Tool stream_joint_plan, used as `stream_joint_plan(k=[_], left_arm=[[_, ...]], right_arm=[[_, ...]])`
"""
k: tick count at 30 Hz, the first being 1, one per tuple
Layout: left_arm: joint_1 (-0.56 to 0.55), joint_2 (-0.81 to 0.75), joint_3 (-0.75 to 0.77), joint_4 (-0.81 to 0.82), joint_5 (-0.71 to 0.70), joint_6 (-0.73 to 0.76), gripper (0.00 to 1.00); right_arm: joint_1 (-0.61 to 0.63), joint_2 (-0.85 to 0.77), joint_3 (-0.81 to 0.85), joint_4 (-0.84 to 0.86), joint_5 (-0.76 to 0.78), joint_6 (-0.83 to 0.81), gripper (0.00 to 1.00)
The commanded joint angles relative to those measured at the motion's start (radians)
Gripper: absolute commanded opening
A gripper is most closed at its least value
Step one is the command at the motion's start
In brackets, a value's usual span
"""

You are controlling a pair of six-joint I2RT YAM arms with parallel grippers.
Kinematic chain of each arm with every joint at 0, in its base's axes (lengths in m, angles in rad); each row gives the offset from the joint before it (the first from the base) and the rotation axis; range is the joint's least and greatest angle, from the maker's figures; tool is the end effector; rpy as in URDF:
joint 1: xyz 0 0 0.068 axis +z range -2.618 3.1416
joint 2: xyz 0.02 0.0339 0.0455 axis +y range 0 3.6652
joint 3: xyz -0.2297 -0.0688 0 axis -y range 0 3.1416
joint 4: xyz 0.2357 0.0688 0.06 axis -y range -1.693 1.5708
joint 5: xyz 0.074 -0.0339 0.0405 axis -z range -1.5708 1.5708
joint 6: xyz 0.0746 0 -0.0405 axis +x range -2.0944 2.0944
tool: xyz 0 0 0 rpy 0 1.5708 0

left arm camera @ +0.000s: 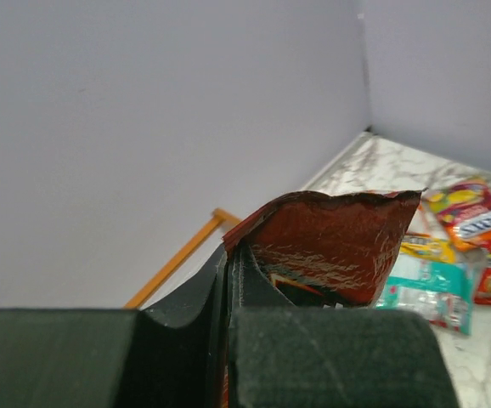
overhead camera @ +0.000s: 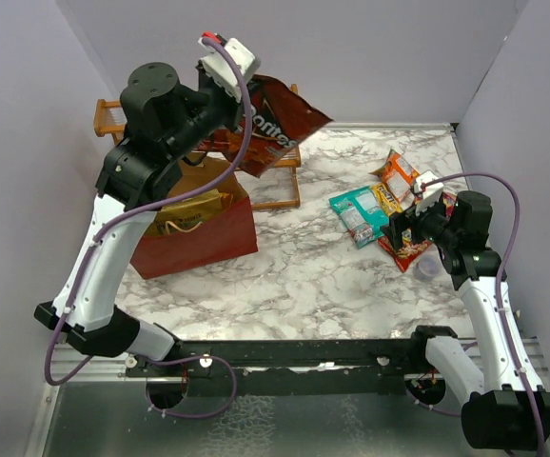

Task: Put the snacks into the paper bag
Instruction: Place the snack in the paper bag.

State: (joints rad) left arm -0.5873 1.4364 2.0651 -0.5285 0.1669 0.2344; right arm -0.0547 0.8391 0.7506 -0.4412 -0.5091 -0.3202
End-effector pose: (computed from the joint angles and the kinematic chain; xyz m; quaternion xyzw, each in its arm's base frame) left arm 0.2357 -0.1718 0.5430 0.3237 0.5882 -0.1848 0.7178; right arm 0.2283 0.0239 0.2530 -0.2353 0.8156 0.1249 0.5136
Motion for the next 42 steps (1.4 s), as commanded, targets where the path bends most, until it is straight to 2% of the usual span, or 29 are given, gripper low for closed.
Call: stream_joint_plan(k=[1, 6, 15, 23, 32, 42], left_arm=[[0.052, -0.075, -0.029, 0.049, -0.136, 0.054, 0.0], [0.071, -0.139, -0.103, 0.088, -0.243, 0.142, 0.0], [0.076, -0.203, -0.214, 0.069, -0.348, 0.267, 0.0], [0.083, -0.257, -0.391, 0.085, -0.363, 0.341, 0.0], [0.083, -0.248, -0.301, 0.034, -0.302, 0.318, 0.0], [0.083, -0.227, -0.276, 0.03, -0.295, 0.304, 0.0]], right_arm=[[-0.008, -0.012, -0.007, 0.031, 0.008, -0.018, 0.95], [-0.008, -0.011, -0.008, 0.031, 0.005, -0.019, 0.94], [-0.008, -0.013, -0.008, 0.027, -0.005, -0.021, 0.95], [-0.008, -0.015, -0.01, 0.027, -0.02, -0.021, 0.95], [-0.008, -0.011, -0.011, 0.028, -0.013, -0.023, 0.95], [-0.008, -0.008, -0.01, 0.029, -0.014, -0.023, 0.95]])
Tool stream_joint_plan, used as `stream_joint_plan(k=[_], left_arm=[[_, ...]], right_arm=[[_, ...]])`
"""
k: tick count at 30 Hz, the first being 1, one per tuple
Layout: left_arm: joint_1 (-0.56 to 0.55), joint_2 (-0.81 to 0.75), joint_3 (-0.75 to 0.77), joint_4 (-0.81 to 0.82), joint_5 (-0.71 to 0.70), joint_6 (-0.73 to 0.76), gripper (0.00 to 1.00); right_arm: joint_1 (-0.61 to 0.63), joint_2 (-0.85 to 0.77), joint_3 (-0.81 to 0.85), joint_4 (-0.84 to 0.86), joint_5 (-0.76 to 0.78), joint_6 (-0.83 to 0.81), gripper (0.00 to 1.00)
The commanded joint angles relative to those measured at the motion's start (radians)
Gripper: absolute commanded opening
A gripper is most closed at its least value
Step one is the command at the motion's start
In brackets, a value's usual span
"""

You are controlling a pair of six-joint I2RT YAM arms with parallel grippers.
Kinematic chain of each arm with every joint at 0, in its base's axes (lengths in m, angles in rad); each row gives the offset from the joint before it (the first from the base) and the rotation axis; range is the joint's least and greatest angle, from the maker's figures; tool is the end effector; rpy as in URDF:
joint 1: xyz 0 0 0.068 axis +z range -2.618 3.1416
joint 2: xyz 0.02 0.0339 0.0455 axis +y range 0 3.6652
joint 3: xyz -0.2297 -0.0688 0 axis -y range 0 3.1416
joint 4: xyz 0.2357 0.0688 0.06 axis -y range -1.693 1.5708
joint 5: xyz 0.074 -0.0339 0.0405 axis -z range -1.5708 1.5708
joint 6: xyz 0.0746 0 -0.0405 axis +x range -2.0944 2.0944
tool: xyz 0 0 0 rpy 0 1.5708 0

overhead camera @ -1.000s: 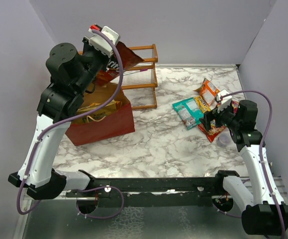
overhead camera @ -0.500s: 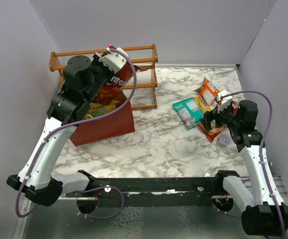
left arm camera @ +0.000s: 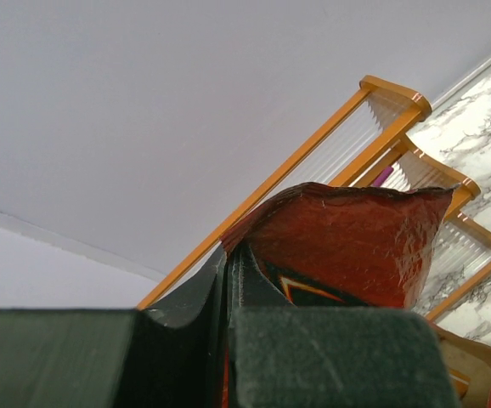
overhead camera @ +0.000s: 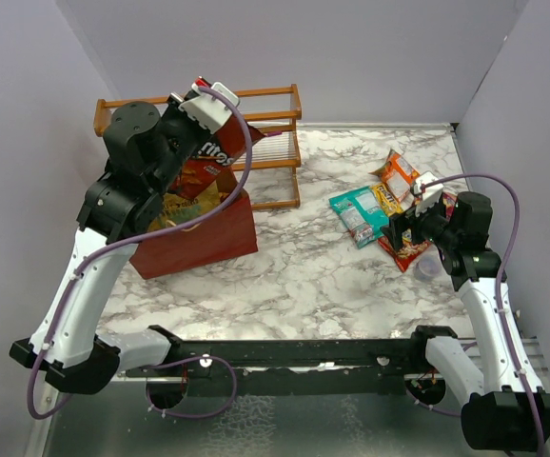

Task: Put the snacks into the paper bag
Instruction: Place the snack in the paper bag.

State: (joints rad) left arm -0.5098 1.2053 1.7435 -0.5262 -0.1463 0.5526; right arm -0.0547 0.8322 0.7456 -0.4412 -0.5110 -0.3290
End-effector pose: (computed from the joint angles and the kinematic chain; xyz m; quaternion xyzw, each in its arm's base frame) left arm 0.2299 -0.1161 0.5021 0.3103 0.6307 0.0665 0.7082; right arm 0.2272 0.0241 0.2527 -0.2394 0.8138 0.1232 0.5149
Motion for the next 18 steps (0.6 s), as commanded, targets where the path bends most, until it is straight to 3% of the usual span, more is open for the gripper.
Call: stream_joint_plan(k=[1, 18], left_arm=[[0.005, 0.009, 0.055, 0.021, 0.026, -0.028, 0.0], [0.046, -0.115, -0.195, -0.021, 0.112, -0.24, 0.0]], right_arm=[[-0.008, -0.001, -0.006, 0.029, -0.014, -0.015, 0.95], [-0.008, -0.001, -0.006, 0.026, -0.018, -0.017, 0.95]])
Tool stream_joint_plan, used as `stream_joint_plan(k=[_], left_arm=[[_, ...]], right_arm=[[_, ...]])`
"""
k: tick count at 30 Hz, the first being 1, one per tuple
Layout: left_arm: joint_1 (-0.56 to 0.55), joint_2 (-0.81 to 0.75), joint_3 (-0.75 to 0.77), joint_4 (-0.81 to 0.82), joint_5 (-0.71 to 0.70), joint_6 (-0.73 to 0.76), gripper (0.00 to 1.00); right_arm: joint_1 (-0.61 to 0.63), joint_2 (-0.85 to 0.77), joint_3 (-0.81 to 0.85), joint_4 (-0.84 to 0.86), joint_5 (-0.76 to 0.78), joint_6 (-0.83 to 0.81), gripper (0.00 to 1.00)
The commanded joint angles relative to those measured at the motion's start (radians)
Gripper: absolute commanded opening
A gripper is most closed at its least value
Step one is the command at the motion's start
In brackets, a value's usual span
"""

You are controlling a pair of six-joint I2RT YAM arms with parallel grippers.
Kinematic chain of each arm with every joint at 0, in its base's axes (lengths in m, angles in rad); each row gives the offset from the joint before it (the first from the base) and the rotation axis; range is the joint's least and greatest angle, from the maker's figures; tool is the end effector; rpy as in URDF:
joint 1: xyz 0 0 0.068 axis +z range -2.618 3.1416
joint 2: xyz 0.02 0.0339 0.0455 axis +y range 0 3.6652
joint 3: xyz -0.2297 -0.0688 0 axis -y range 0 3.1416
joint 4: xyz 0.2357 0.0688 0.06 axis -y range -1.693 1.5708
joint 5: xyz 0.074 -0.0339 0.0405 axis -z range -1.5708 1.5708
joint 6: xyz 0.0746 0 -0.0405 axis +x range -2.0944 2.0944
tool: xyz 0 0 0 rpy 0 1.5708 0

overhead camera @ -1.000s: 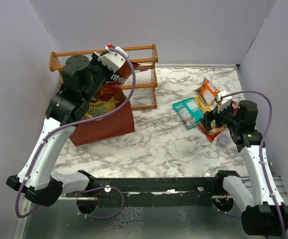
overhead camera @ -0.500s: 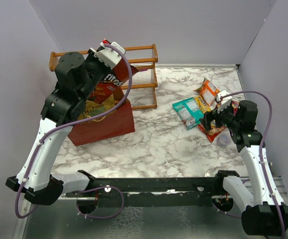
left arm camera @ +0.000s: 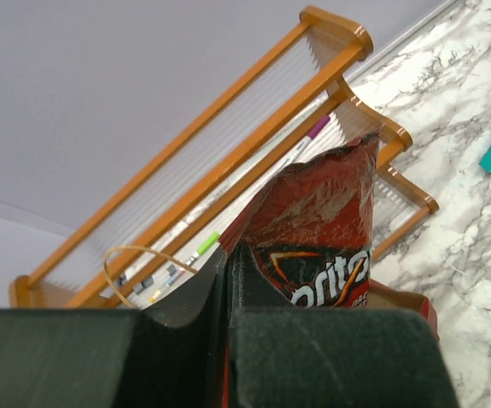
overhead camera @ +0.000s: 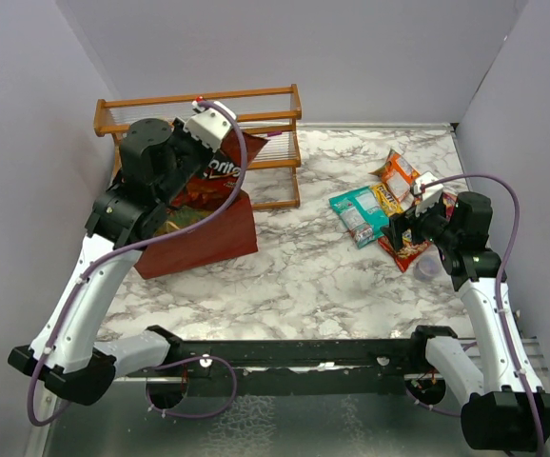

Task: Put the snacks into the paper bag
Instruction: Place the snack in the paper bag.

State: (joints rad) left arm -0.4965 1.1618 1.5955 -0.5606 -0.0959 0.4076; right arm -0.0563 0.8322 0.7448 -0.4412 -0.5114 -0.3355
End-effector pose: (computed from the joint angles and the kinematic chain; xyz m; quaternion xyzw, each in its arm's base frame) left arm 0.2359 -0.1197 0.4590 0.2990 0.6882 0.0066 0.6610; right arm 0.2272 0.0238 0.2524 -0.2414 0.8134 0.1214 0.5151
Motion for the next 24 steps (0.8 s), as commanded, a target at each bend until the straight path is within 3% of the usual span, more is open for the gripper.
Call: stream_joint_plan(k=[1, 19, 24], left_arm=[[0.045, -0.082, -0.065, 0.014, 0.077, -0.114, 0.0], [0.144, -0.186, -0.194, -0.001, 0.12, -0.19, 0.0], [0.167, -0.214, -0.23, -0.02, 0.076, -0.155, 0.13]], right_arm=[[-0.007, -0.001, -0.007, 0.027, -0.018, -0.01, 0.95], [-0.007, 0.014, -0.01, 0.026, -0.018, -0.014, 0.95], [-0.007, 0.011, -0.011, 0.025, -0.017, -0.014, 0.95]])
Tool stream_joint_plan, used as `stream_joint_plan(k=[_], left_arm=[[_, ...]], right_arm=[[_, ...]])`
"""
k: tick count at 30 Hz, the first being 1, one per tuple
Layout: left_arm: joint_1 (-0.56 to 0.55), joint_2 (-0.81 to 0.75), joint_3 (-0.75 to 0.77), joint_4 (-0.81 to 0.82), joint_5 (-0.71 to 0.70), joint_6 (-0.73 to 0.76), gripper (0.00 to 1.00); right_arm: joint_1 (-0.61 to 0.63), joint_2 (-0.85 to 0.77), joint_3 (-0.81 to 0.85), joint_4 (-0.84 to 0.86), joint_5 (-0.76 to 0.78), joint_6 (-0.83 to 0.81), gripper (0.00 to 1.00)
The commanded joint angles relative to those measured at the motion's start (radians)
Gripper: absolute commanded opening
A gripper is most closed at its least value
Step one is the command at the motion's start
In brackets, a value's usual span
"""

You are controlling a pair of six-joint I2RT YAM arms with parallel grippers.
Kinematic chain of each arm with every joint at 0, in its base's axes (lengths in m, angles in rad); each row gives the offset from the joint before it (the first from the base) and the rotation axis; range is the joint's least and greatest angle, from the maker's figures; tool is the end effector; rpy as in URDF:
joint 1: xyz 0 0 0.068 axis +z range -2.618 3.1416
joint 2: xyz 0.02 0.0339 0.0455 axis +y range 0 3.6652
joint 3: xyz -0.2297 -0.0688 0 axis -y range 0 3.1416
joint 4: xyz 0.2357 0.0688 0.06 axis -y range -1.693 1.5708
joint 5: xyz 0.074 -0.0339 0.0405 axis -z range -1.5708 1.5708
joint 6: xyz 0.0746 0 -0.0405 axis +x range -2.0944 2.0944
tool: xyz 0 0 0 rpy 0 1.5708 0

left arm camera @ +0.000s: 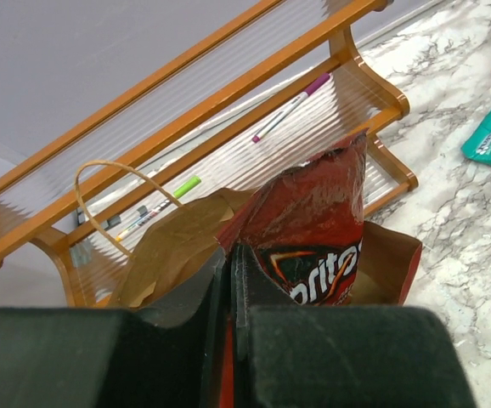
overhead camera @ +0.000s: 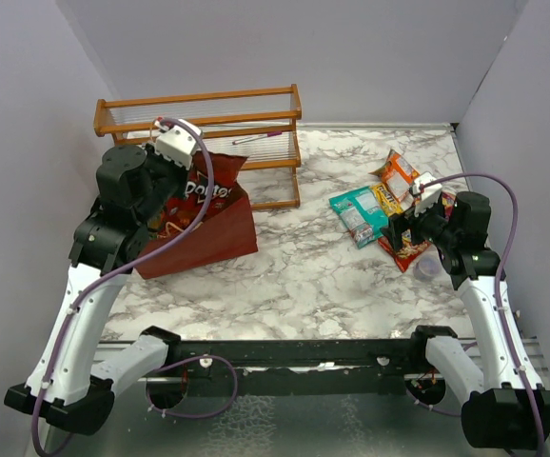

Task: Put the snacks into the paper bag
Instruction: Place the snack in the paper bag.

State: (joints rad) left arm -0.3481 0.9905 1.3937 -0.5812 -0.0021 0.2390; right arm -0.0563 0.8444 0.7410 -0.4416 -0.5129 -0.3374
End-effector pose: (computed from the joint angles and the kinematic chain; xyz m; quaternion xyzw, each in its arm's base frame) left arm 0.2196 -0.0795 0.4270 0.2213 0.7345 -0.0342 0.6405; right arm 0.2286 0.0238 0.2485 -0.2413 0.8171 0.1239 0.5087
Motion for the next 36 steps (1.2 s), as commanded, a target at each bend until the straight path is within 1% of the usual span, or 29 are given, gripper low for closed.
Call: stream_joint_plan(k=[1, 3, 6, 9, 13, 15, 19, 23, 26, 33, 36], left_arm=[[0.022, -0.051, -0.034, -0.005, -0.034, 0.027, 0.13], [0.028, -0.064, -0.062, -0.028, -0.069, 0.053, 0.16], [0.036, -0.082, -0.092, -0.068, -0.102, 0.086, 0.3], [0.04, -0.093, -0.112, -0.088, -0.124, 0.111, 0.41], [0.039, -0.089, -0.107, -0.104, -0.121, 0.13, 0.53], [0.04, -0.08, -0.096, -0.112, -0.093, 0.13, 0.56], [0.039, -0.049, -0.07, -0.135, 0.01, 0.127, 0.61], [0.039, -0.024, -0.054, -0.13, 0.109, 0.131, 0.72], [0.04, -0.006, -0.044, -0.118, 0.167, 0.128, 0.78], [0.04, 0.03, -0.044, -0.072, 0.238, 0.111, 0.89], [0.04, 0.041, -0.015, -0.057, 0.267, 0.102, 0.93]], right_arm=[[-0.007, -0.001, -0.006, 0.026, -0.016, -0.012, 0.95], [-0.007, 0.0, -0.006, 0.025, -0.017, -0.012, 0.95], [-0.007, 0.002, -0.006, 0.025, -0.016, -0.014, 0.95], [-0.007, 0.006, -0.008, 0.027, -0.019, -0.014, 0.95], [-0.007, 0.013, -0.006, 0.026, -0.02, -0.014, 0.95], [-0.007, 0.013, -0.006, 0.026, -0.019, -0.014, 0.95], [-0.007, 0.012, -0.006, 0.025, -0.018, -0.013, 0.95], [-0.007, 0.014, -0.007, 0.027, -0.015, -0.014, 0.95], [-0.007, 0.017, -0.007, 0.027, -0.013, -0.013, 0.95], [-0.007, 0.025, -0.008, 0.032, 0.003, -0.011, 0.95], [-0.007, 0.042, -0.008, 0.033, 0.002, -0.007, 0.95]])
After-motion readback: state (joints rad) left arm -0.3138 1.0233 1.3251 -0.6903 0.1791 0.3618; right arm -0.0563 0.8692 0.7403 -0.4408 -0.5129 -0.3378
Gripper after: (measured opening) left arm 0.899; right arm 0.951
